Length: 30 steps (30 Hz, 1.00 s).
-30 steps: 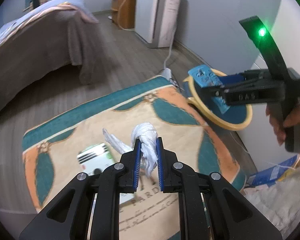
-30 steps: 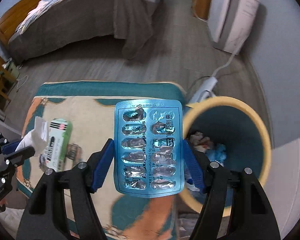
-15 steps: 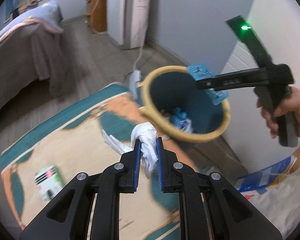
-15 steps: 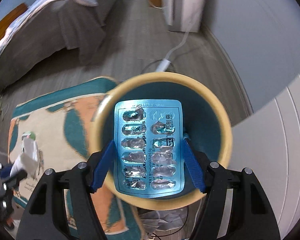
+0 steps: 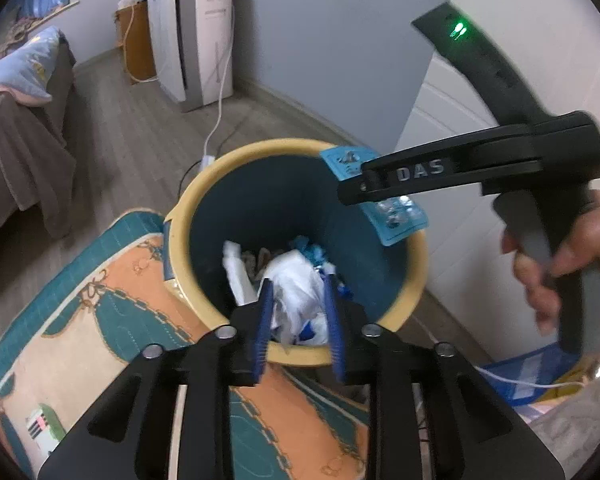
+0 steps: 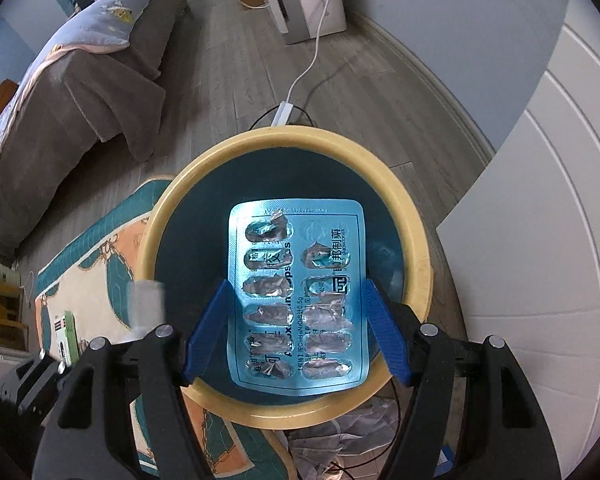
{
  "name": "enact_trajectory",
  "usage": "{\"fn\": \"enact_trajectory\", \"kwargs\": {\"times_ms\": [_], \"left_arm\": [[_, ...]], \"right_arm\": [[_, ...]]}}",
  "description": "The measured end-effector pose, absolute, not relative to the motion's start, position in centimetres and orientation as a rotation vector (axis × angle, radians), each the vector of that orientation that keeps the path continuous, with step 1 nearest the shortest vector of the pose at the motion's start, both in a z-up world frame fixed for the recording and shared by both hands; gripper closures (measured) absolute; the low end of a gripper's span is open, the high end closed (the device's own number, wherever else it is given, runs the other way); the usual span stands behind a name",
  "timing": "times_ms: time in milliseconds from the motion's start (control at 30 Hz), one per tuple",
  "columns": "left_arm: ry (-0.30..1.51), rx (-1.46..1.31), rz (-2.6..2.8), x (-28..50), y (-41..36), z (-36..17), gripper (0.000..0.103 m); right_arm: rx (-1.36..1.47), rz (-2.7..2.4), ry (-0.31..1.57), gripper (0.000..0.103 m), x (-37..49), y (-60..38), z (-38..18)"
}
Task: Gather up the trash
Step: 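Carry the bag and blister tray over the bin and open both tools to drop them, then move both tools back over the medicine box and silver sachet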
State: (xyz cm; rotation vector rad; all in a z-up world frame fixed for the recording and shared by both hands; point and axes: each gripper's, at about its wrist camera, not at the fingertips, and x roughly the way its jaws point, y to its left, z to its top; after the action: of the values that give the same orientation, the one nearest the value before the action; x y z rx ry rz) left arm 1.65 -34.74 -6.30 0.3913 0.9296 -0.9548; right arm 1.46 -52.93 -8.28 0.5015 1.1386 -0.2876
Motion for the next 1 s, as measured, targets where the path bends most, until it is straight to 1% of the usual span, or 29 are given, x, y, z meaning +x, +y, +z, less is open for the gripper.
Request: {"fn": "enact_trajectory", "kwargs": {"times_ms": [33, 100, 133, 167, 200, 267, 333, 367, 400, 633, 833, 1000], "left_arm": [[0.93, 0.395, -0.946, 1.7, -34.7, -6.5, 0.061], [0.916, 0.403, -0.924, 1.7, -34.3, -6.5, 0.04], [0.908, 0.409, -0.91, 1.7, -33.9, -6.6, 0.036], [0.903, 0.415, -0.895, 1.8, -33.7, -6.6, 0.031], [0.901, 0.418, -0.88, 1.9, -33.3, -6.7, 0.027], [0.904, 0.425, -0.854, 2.0, -32.6, -6.9, 0.025], [0.907, 0.421, -0.836, 2.0, -31.8, -6.8, 0.022], [0.907, 0.409, -0.826, 2.0, -31.2, -6.7, 0.019], [0.907, 0.397, -0.821, 1.9, -30.6, -6.5, 0.016], [0.908, 0.368, -0.765, 1.5, -25.7, -4.2, 0.013], [0.865, 0.379, -0.647, 1.6, -19.2, -1.0, 0.011], [0.868, 0.323, -0.555, 1.7, -13.9, 0.9, 0.011]], "right_arm": [[0.496, -0.281, 1.139, 0.035, 1.6, -52.7, -8.4], [0.488, -0.271, 1.138, 0.033, 1.8, -52.6, -8.4], [0.484, -0.27, 1.144, 0.03, 2.1, -52.5, -8.5], [0.479, -0.278, 1.148, 0.02, 2.3, -52.5, -8.5], [0.473, -0.288, 1.145, 0.016, 2.3, -52.5, -8.4], [0.468, -0.3, 1.132, 0.015, 2.3, -52.5, -8.0], [0.479, -0.302, 1.118, 0.009, 2.3, -52.4, -7.6], [0.479, -0.301, 1.114, 0.005, 2.3, -52.4, -7.4], [0.476, -0.301, 1.113, 0.006, 2.4, -52.3, -7.3], [0.387, -0.276, 1.137, 0.006, 3.2, -49.8, -6.1], [0.279, -0.226, 1.125, 0.006, 4.1, -45.7, -4.0], [0.268, -0.185, 1.1, 0.006, 4.3, -41.9, -2.5]]}}
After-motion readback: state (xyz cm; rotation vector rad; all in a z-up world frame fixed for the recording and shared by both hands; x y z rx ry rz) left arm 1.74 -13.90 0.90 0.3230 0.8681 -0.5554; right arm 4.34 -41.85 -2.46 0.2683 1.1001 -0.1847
